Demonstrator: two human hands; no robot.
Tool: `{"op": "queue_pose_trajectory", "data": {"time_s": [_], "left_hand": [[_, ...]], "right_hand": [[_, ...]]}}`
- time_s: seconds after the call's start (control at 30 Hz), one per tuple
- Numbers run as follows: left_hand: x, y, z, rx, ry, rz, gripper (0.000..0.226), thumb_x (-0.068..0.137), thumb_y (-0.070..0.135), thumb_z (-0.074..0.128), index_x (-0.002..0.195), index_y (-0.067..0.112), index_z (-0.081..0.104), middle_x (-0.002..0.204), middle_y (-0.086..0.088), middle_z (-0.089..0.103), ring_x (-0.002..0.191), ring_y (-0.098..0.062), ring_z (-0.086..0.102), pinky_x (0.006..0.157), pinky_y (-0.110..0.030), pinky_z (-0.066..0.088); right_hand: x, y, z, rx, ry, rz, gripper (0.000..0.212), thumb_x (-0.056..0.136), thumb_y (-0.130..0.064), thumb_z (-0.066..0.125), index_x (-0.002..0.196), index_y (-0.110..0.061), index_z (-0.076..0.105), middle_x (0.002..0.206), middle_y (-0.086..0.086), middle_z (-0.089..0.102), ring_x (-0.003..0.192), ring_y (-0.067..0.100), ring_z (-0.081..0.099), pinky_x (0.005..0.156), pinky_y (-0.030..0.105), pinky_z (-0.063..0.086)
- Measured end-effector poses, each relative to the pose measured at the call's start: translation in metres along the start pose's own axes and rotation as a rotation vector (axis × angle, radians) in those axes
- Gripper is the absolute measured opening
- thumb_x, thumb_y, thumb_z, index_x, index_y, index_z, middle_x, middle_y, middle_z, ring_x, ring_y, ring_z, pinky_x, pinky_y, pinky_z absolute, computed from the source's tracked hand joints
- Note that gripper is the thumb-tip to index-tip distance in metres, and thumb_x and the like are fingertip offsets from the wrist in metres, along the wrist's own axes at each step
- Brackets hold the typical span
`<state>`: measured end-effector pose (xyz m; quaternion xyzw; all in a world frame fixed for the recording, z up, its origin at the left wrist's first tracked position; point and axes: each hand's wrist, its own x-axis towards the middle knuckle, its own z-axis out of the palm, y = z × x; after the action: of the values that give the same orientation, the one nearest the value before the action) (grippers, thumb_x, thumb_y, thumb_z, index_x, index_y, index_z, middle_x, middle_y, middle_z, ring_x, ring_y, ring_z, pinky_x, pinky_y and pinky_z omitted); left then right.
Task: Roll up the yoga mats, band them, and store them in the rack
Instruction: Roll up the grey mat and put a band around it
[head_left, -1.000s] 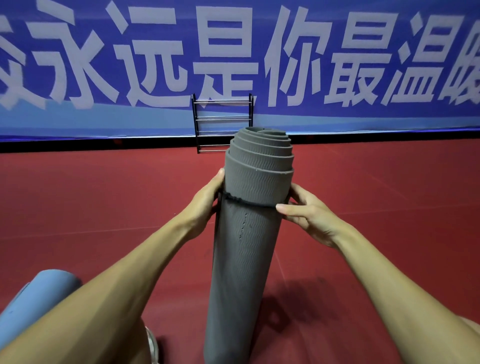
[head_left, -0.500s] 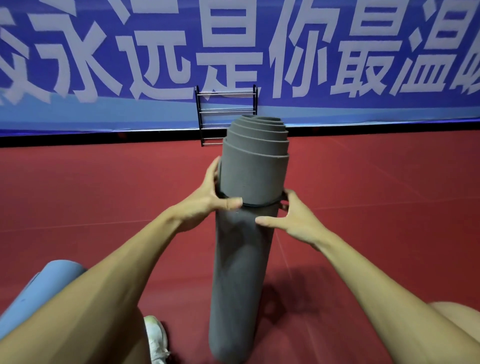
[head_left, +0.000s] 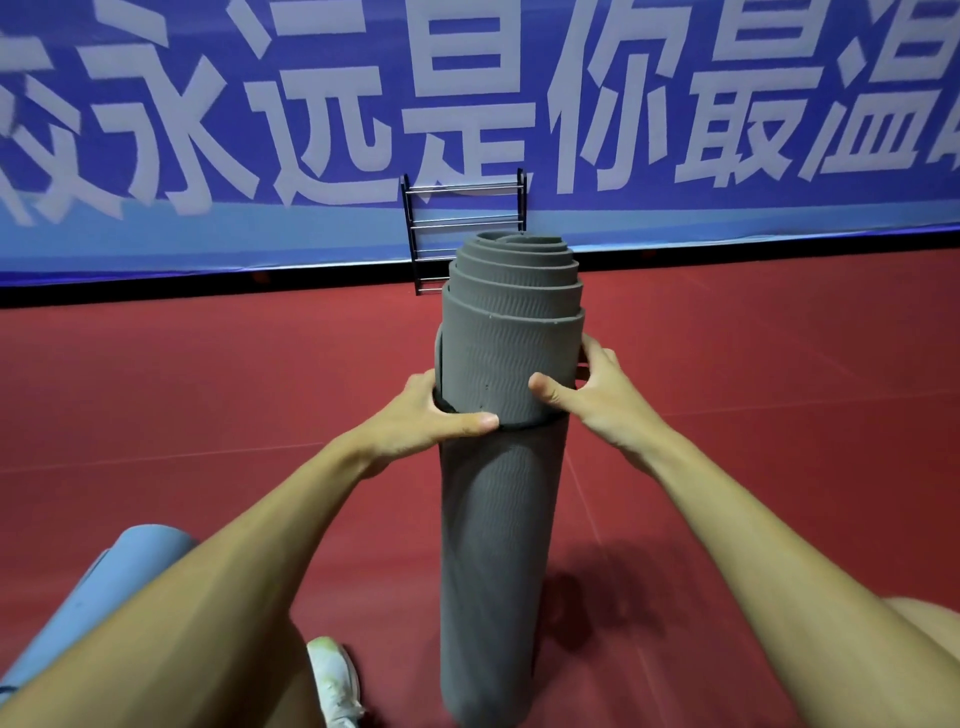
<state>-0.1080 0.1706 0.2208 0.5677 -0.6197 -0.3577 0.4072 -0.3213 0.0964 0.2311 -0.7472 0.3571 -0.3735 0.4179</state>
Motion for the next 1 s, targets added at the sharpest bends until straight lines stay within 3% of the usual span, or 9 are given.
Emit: {"op": "queue_pose_trajectory", "data": {"time_s": [0.1,0.23,0.3,0.43,0.53,0.63,0.73,0.83,1.0], "left_hand": [[-0.007,-0.005,-0.004,0.040,-0.055,-0.099,0.104,0.052,0.037,0.091,0.136,0.028,0.031,0.134,0.014,0.048,0.122,0.000,0.048,0.102,-0.026,0.043],[-0.009,0.017,-0.004,-0.082,-0.064,0.085,0.065,0.069,0.020,0.085,0.125,0.022,0.052,0.119,0.015,0.065,0.115,-0.007,0.057,0.091,-0.019,0.048],[-0.008,0.033,-0.003,-0.231,0.000,0.166,0.061,0.073,0.038,0.078,0.125,0.018,0.053,0.120,0.011,0.066,0.114,-0.008,0.059,0.085,-0.017,0.047],[-0.003,0.058,0.000,-0.439,0.252,0.176,0.035,0.078,0.050,0.057,0.099,0.024,0.067,0.095,0.010,0.069,0.082,-0.004,0.064,0.065,-0.018,0.048],[0.003,0.061,0.002,-0.489,0.399,0.095,0.031,0.085,0.054,0.051,0.091,0.025,0.061,0.083,0.011,0.063,0.065,-0.002,0.057,0.059,-0.021,0.042],[0.004,0.060,0.005,-0.413,0.423,0.103,0.030,0.098,0.045,0.038,0.091,0.032,0.065,0.082,0.019,0.069,0.072,0.006,0.063,0.067,-0.017,0.046],[-0.004,0.065,0.006,-0.361,0.395,0.088,0.038,0.096,0.056,0.036,0.105,0.036,0.067,0.100,0.018,0.072,0.096,0.002,0.064,0.088,-0.031,0.048],[-0.009,0.072,0.012,-0.357,0.328,0.103,0.056,0.092,0.063,0.031,0.127,0.030,0.059,0.126,0.006,0.064,0.121,-0.013,0.056,0.110,-0.046,0.036],[-0.017,0.108,0.020,-0.389,0.208,0.157,0.055,0.099,0.058,0.024,0.129,0.028,0.058,0.127,0.005,0.063,0.121,-0.009,0.056,0.111,-0.040,0.035]], "right_hand": [[0.004,-0.003,-0.003,-0.042,-0.007,-0.008,0.134,0.029,-0.097,0.057,0.140,-0.025,0.039,0.127,0.000,0.043,0.123,0.011,0.042,0.109,0.031,0.034],[0.002,-0.010,-0.002,0.157,-0.023,-0.097,0.137,0.033,-0.090,0.067,0.147,-0.027,0.024,0.144,-0.009,0.042,0.131,0.002,0.042,0.110,0.028,0.034],[0.002,-0.014,-0.003,0.170,-0.009,-0.104,0.136,0.035,-0.092,0.064,0.148,-0.027,0.022,0.147,-0.008,0.040,0.132,0.003,0.040,0.111,0.027,0.032],[0.006,-0.016,-0.003,0.225,0.044,-0.072,0.099,0.051,-0.096,0.050,0.132,-0.038,0.041,0.139,-0.008,0.049,0.132,0.009,0.042,0.114,0.043,0.031],[0.005,-0.015,0.001,0.323,0.047,-0.047,0.094,0.060,-0.084,0.056,0.133,-0.027,0.044,0.131,-0.009,0.057,0.123,0.007,0.052,0.111,0.042,0.037],[0.003,-0.018,0.005,0.371,0.031,-0.049,0.085,0.067,-0.071,0.059,0.136,-0.023,0.044,0.130,-0.010,0.059,0.119,0.004,0.054,0.103,0.032,0.041],[-0.001,-0.027,0.005,0.419,0.004,-0.022,0.070,0.078,-0.065,0.056,0.135,-0.026,0.047,0.129,-0.013,0.059,0.115,0.002,0.054,0.091,0.024,0.041],[-0.003,-0.043,0.009,0.445,0.072,-0.021,0.070,0.078,-0.078,0.048,0.130,-0.031,0.052,0.126,-0.022,0.059,0.118,-0.004,0.052,0.109,0.035,0.036],[-0.007,-0.076,0.005,0.509,0.243,-0.034,0.077,0.070,-0.080,0.053,0.126,-0.027,0.059,0.124,-0.010,0.065,0.119,0.008,0.057,0.109,0.042,0.038]]}}
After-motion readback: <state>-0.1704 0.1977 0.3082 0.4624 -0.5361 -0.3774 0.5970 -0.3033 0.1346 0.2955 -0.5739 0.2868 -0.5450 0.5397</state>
